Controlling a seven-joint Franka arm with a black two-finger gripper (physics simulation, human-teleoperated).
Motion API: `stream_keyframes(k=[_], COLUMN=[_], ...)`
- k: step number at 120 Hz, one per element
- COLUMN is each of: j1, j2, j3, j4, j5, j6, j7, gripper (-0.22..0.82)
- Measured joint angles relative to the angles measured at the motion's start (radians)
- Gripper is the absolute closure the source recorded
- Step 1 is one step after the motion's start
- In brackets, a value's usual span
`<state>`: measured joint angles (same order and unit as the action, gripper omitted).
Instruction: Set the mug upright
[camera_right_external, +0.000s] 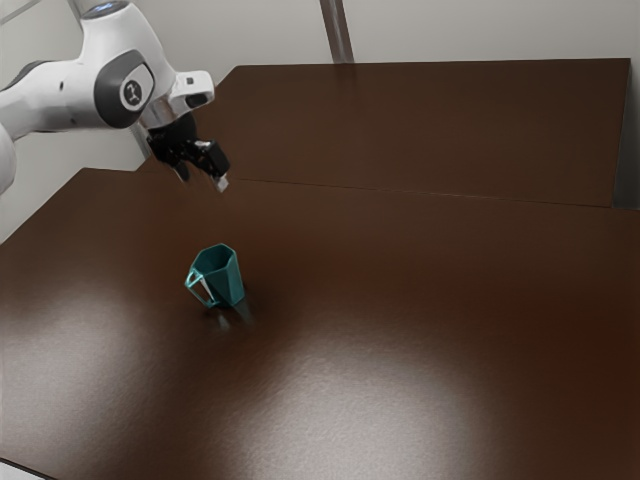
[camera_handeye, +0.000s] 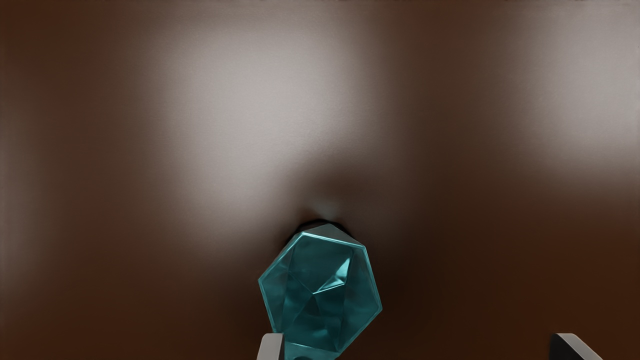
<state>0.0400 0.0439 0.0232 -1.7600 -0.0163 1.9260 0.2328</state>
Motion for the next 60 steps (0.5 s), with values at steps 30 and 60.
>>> stream_keyframes(k=[30,60], j1=[-0.001,-0.010], j2=[-0.017,-0.027], j3=[-0.001,0.002], j4=[0.111,0.115], j5=[0.006,0.006], j6=[-0.166,-0.220], j7=[-0.005,-0.006], gripper=[0.01,0.00])
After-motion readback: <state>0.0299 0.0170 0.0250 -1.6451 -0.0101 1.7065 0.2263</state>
